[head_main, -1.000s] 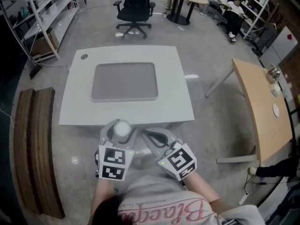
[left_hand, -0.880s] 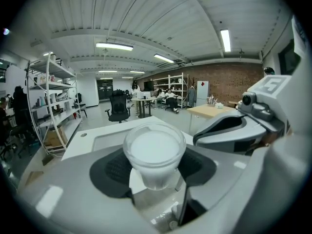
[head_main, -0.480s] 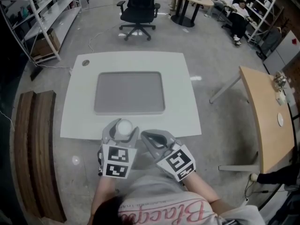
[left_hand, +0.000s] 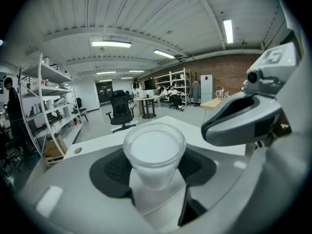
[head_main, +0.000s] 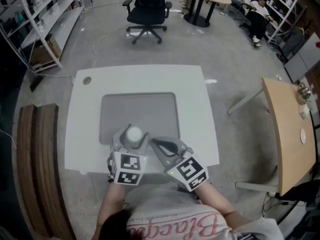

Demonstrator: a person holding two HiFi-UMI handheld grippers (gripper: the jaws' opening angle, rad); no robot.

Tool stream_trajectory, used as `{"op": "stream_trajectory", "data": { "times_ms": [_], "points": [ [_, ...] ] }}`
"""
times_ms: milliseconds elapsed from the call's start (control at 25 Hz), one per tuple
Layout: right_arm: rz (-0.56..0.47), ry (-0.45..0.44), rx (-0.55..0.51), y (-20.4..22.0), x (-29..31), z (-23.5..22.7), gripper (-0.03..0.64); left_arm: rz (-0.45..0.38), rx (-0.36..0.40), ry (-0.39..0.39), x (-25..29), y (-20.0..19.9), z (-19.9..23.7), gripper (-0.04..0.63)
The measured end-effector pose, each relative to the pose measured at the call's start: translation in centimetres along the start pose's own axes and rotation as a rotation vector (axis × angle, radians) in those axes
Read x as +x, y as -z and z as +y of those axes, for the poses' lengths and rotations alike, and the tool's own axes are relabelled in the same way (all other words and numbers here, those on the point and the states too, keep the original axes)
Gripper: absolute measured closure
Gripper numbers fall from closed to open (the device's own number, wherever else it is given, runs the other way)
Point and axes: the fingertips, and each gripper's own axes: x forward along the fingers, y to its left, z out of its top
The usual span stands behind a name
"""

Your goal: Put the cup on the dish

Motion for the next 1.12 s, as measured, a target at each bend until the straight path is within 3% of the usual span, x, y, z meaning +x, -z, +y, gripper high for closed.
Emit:
{"op": "stream_trajectory", "data": {
  "times_ms": [160, 480, 880, 1120],
  "points": [
    [0.032, -0.007, 0.029, 0.2, 1.0, -2.0, 0.615, -0.014, 0.025, -0.018, 3.3, 0.2, 0.9, 0.339],
    [0.097, -0.048, 0.088, 1.1, 3.1, -3.1, 0.615, 0.012, -0.038, 0.003, 7.5, 2.5, 2.5, 0.339],
    [0.092, 0.045, 0.117, 1.2, 5.3, -6.5, 0.615, 0.076, -0.069, 0.016, 9.7, 5.7, 2.8, 0.339],
    [0.131, 0.058, 0.122, 2.5, 5.4, -6.8, 0.615, 0.086, -0.078, 0.03, 10.2, 6.1, 2.3, 0.339]
  ]
}}
